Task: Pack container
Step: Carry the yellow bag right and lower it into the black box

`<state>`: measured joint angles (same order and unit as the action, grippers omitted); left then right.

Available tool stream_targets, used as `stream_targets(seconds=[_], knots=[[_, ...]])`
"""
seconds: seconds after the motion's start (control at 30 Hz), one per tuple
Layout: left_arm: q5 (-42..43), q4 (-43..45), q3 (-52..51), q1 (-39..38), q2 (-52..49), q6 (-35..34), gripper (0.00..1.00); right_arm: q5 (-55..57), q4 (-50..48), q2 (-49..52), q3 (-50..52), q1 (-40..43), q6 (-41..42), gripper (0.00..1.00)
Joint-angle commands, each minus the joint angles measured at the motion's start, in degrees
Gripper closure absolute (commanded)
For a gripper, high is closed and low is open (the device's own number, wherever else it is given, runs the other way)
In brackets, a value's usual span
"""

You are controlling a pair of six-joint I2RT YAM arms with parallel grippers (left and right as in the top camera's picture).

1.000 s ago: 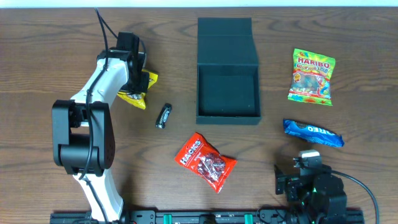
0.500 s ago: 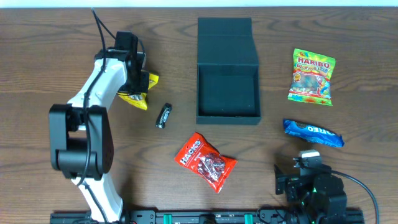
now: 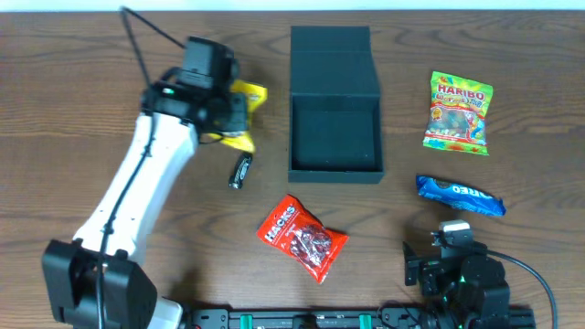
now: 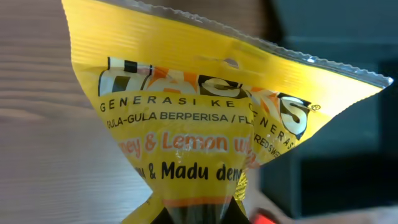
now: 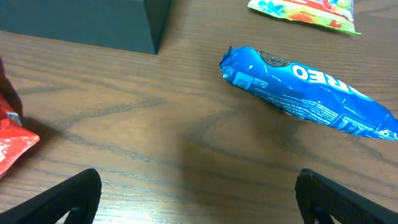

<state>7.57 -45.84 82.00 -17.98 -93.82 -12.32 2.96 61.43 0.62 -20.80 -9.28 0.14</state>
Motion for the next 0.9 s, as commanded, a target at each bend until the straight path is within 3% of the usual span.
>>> stream_targets(seconds=[0.0, 0.27, 0.6, 0.87], knots=[[0.76, 1.60, 0.04, -4.87, 0.48, -7.78, 0.94, -0.44, 0.26, -0.31, 0.33, 0.22, -0.61, 0.01], [-5.31, 8.41, 0.04, -14.01, -0.20, -20.02, 0.94, -0.44, 0.26, -0.31, 0.33, 0.22, -0.61, 0.01], [-4.68, 15.45, 0.04, -15.34, -7.45, -32.13, 0.94, -0.44, 0.26, -0.31, 0.33, 0.22, -0.61, 0.01], [-5.55, 17.66, 0.04, -19.02, -12.04, -33.16, 0.94, -0.44, 0.26, -0.31, 0.33, 0.22, -0.61, 0.01]])
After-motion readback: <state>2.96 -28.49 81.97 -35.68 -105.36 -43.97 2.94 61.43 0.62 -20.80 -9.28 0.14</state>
